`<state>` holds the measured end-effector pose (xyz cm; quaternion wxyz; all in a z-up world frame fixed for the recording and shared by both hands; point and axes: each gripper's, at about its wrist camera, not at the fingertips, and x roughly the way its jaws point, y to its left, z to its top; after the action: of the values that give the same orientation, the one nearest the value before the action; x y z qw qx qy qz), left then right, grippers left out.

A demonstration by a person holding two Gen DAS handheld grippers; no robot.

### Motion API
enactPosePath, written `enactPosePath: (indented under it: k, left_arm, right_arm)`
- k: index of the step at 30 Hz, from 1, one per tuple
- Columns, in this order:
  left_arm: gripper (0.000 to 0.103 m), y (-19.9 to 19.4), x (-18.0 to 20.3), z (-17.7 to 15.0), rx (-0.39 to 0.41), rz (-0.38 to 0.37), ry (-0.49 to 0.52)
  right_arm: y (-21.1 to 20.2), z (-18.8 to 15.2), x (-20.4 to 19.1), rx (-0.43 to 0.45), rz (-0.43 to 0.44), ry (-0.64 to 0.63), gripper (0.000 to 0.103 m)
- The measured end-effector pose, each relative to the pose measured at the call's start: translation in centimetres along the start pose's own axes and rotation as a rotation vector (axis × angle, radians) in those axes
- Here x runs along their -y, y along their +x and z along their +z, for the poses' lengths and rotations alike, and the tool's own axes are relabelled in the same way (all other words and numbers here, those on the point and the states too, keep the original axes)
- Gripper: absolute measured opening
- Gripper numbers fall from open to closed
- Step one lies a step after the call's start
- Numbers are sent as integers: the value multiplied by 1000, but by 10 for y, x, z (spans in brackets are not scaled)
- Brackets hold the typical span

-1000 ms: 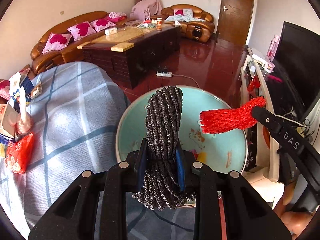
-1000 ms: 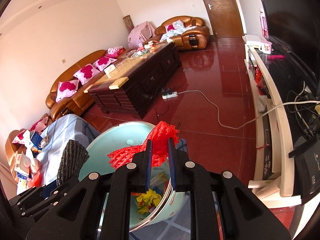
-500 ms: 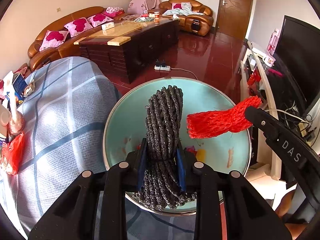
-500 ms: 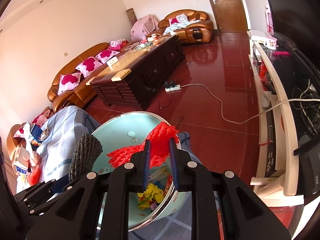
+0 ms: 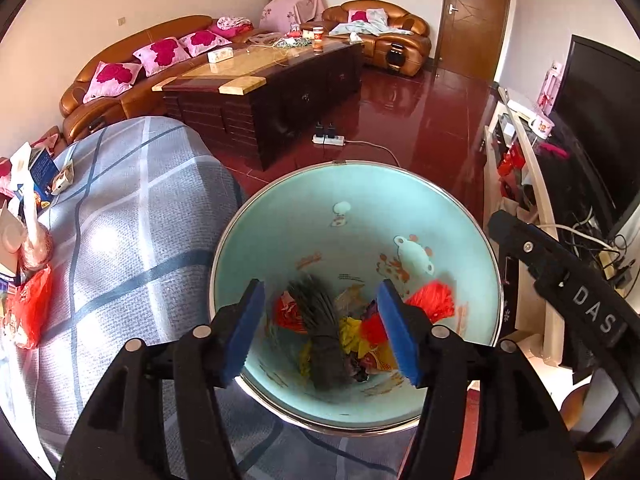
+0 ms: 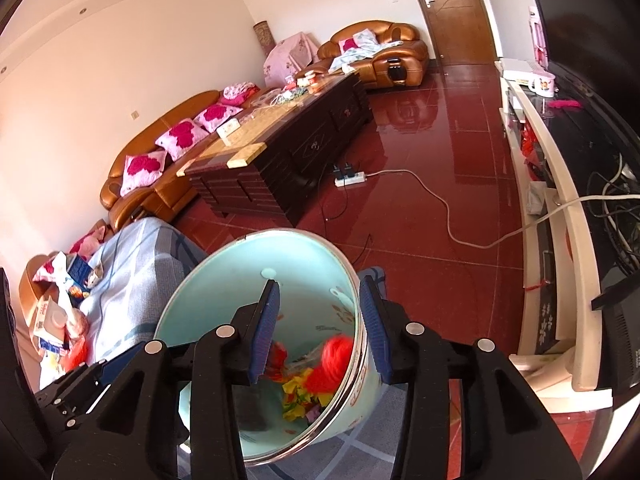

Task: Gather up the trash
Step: 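Open both tools over the bucket to drop the scrubber and mesh bag, then move both open tools back from the bucket to the table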

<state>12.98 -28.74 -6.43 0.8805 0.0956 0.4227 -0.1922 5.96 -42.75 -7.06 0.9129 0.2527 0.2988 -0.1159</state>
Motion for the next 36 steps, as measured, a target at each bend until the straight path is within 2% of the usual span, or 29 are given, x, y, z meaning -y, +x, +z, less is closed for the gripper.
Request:
enactPosePath:
  k: [4,6,12,22,28,33,36]
  left_arm:
    - [77,-4,-3,0,15,19,-16]
    - [86,-8,-4,0,28,27,-27]
    - [96,-15,-7,2,56,37,-29]
    - [97,-24,-17,-1,61,48,-50]
    - [97,-35,-37,-11,65,74,-57]
    - [97,-53,-57,-23,97,120,-40]
    - [97,-63,-76,-28,104,130,-65]
  right_arm:
    - [-8,3,3,34,-1,20,46]
    - [-11,4,4,50,-5,28,58]
    - [-15,4,4,73,-9,38,69]
    - [-14,2,6,78,-38,53,80]
    - [-10,-2,6,62,-53,75,89]
    - [-8,-6,-5,26,-31,75,92]
    - [-10,-7,-21,16,0,45,93]
